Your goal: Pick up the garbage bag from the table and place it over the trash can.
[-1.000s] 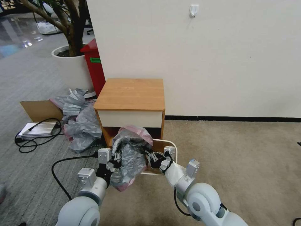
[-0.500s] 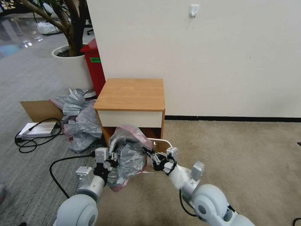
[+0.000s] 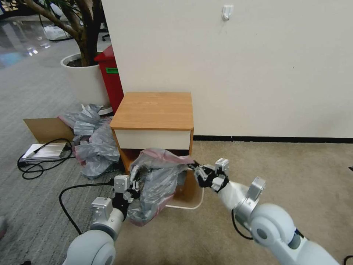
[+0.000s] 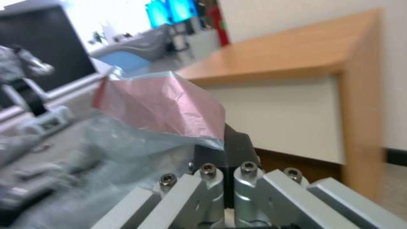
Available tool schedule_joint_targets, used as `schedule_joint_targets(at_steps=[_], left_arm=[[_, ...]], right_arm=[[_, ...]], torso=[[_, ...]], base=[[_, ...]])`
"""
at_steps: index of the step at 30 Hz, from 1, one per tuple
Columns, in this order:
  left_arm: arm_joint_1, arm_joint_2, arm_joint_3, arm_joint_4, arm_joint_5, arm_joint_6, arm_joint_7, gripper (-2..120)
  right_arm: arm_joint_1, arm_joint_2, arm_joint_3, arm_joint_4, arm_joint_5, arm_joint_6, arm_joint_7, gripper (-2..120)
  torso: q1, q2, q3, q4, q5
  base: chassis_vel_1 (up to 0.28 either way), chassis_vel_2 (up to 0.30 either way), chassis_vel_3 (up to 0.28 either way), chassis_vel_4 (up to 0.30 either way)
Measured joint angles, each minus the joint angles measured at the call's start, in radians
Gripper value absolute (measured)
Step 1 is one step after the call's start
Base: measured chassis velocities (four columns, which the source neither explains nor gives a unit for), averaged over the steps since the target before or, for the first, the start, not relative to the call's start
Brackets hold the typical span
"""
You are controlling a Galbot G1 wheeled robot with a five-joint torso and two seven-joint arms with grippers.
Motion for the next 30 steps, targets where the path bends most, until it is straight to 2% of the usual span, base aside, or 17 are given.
schedule_joint_targets(at_steps=[6, 16, 26, 30], left_arm=[[0.007, 0.005, -0.011, 0.008, 0.038, -0.083, 0.006, 3], [0.000, 0.002, -0.010, 0.002, 0.005, -0.125, 0.005, 3], [-0.015, -0.008, -0.010, -0.012, -0.099, -0.114, -0.004, 3], [-0.032, -0.022, -0.016, -0.012, -0.183, -0.061, -0.039, 3]], right_arm=[[-0.011, -0.045, 0.036, -0.018, -0.002, -0.053, 0.047, 0], [-0.043, -0.099, 0.070, -0.044, -0.031, -0.076, 0.047, 0], [-0.087, -0.130, 0.105, -0.058, -0.053, -0.077, 0.029, 0], [-0.154, -0.123, 0.164, -0.051, -0.074, -0.057, 0.013, 0]], torso=[[0.000, 0.000, 0.000, 0.0000, -0.0001], [0.000, 0.000, 0.000, 0.0000, -0.0001], [0.000, 0.000, 0.000, 0.0000, 0.0000], [0.000, 0.000, 0.000, 0.0001, 0.0000]], base=[[0.000, 0.000, 0.000, 0.000], [0.000, 0.000, 0.000, 0.000], [0.000, 0.000, 0.000, 0.000], [0.000, 0.000, 0.000, 0.000]])
